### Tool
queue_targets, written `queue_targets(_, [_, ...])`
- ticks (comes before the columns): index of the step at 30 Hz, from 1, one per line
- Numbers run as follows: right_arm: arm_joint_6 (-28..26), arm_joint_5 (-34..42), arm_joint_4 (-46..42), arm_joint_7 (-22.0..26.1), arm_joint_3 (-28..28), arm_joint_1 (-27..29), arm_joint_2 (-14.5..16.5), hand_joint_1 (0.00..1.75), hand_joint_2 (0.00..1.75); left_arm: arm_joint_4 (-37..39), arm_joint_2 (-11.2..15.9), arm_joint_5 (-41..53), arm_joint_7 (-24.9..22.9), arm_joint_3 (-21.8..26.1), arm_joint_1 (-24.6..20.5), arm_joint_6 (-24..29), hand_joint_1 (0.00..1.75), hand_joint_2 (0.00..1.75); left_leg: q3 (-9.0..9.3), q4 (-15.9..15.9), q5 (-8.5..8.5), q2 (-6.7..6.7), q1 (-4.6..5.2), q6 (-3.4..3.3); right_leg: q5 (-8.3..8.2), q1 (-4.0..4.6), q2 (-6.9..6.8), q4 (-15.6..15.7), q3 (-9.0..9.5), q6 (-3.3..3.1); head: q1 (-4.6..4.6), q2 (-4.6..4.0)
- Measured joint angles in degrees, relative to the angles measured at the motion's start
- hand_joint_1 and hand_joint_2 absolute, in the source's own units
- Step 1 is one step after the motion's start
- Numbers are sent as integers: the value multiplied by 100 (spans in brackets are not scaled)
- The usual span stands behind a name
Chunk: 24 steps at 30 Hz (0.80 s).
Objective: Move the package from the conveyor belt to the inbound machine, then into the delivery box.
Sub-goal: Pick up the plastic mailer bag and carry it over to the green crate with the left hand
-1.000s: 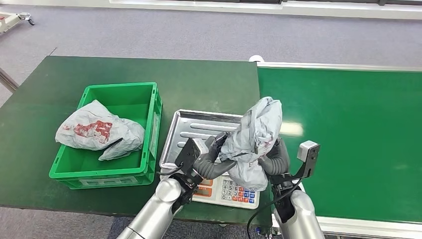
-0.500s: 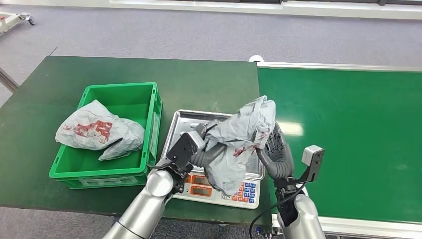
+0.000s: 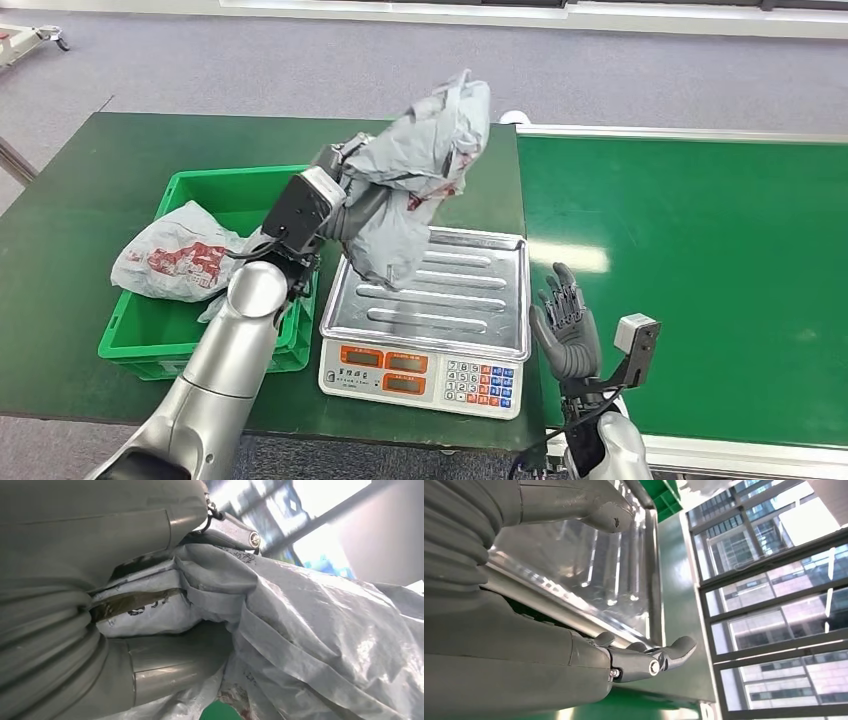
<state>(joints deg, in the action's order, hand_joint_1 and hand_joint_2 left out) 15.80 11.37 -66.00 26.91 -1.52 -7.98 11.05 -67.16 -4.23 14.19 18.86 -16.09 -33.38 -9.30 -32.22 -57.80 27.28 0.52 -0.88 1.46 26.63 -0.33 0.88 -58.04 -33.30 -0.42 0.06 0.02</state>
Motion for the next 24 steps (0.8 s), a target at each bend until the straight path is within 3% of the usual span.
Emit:
queue_targets(9, [23,27,-168,-2,127,249,-23,0,175,90,943,967,-10,925,16,1286,175,175,0,3,-1,-12,-3,3,1,3,9,-9,-8,-3,-1,0])
queue_targets(16, [-5,69,-447,4,307,559,-34,0,175,86,1399,1112,149,1926,524,1363,175,175,-6,4,0,-12,0,3,4,4,11,-9,-13,-4,-2,0])
queue_targets(20, [-7,78,-584,4,372,672,-38,0,175,127,1497,1103,169,2235,691,1343,0,175,-9,3,0,-10,0,3,3,3,9,-8,-14,-3,-2,0])
queue_targets(24, [-7,73,-646,-4,386,699,-37,0,175,209,1509,937,272,2392,745,1177,0,175,-8,3,0,-10,1,3,2,1,6,-7,-13,-2,-2,0])
